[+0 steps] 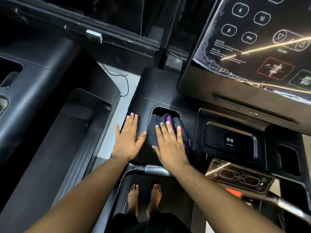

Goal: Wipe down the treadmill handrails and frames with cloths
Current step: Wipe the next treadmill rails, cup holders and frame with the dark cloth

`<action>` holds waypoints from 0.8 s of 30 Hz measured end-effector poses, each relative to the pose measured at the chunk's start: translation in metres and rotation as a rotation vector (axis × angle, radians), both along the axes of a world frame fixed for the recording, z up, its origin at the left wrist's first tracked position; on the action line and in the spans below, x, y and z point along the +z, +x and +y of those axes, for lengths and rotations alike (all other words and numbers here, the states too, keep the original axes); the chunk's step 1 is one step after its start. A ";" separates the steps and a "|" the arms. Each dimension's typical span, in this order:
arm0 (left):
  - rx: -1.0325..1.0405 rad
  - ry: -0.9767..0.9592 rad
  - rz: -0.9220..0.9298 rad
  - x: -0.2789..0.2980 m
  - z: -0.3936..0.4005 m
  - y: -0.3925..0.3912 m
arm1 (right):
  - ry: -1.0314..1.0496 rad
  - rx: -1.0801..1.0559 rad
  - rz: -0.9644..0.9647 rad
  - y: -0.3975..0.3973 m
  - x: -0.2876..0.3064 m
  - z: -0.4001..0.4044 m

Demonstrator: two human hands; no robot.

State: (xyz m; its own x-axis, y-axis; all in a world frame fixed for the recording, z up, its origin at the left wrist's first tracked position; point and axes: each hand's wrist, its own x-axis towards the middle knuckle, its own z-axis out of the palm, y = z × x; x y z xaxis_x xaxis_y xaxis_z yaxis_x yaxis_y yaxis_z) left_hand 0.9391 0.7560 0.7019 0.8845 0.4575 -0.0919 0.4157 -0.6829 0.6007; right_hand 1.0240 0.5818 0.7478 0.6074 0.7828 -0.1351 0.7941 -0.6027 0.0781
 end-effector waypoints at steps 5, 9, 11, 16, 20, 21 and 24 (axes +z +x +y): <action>-0.001 0.010 0.021 0.003 0.000 0.000 | 0.091 0.109 -0.016 0.007 0.009 0.012; -0.001 0.017 0.007 0.002 -0.001 0.000 | 0.262 0.135 0.064 0.006 0.018 -0.012; -0.004 0.025 0.014 0.001 0.000 0.000 | 0.413 0.054 0.140 0.023 0.028 -0.013; -0.012 0.032 0.036 0.001 0.000 0.001 | 0.578 0.071 0.068 0.076 0.051 0.014; -0.024 0.039 0.057 0.001 0.000 0.001 | -0.067 0.241 0.158 0.088 0.029 0.018; -0.024 0.040 0.058 0.001 0.000 0.001 | -0.180 0.252 0.153 0.090 0.024 0.022; -0.022 0.035 0.060 0.003 0.000 0.001 | -0.356 0.195 0.240 0.094 0.029 0.051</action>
